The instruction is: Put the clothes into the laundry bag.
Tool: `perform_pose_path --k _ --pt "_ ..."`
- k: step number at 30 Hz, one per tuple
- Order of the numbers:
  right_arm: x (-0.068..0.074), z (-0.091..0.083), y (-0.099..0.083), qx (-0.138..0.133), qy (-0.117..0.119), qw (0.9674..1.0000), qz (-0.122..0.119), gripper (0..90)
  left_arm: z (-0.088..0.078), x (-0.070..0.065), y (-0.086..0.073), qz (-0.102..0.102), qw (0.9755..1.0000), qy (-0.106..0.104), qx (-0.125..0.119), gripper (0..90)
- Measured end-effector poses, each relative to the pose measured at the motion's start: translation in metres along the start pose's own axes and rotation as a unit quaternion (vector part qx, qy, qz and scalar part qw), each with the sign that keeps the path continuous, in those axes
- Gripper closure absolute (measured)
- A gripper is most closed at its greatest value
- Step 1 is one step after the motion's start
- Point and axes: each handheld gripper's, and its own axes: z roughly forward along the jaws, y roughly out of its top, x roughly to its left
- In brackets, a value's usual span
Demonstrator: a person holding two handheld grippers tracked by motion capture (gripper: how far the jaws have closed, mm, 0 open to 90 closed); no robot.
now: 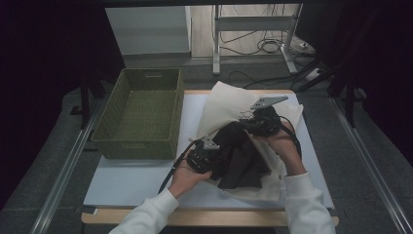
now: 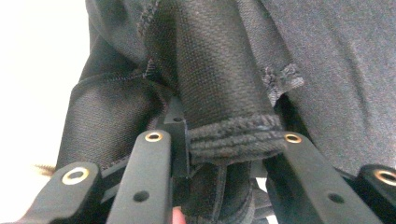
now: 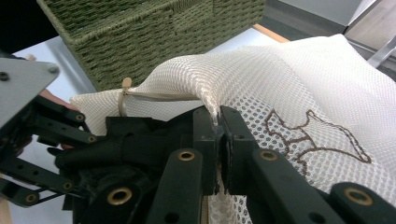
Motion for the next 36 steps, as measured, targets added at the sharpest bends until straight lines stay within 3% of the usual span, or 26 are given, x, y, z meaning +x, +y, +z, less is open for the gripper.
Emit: perform_pose_path --k 7,18,29,36 --pt "0.004 0.0 0.002 0.001 0.003 1.0 -0.006 85.5 0.01 0.001 0.01 0.002 0.9999 0.017 -0.001 68.5" --pt "0.003 -0.001 0.001 0.0 0.006 1.0 -0.005 85.4 0.032 0.008 0.02 -0.014 0.9993 0.033 -0.013 67.0" --pt "0.001 0.0 0.0 0.001 0.008 1.0 -0.002 85.3 0.033 0.009 0.018 -0.016 0.9993 0.028 -0.017 64.2" --pt "0.0 0.0 0.0 0.001 0.007 1.0 0.0 85.4 0.04 0.01 0.019 -0.017 0.9989 0.037 -0.023 63.9"
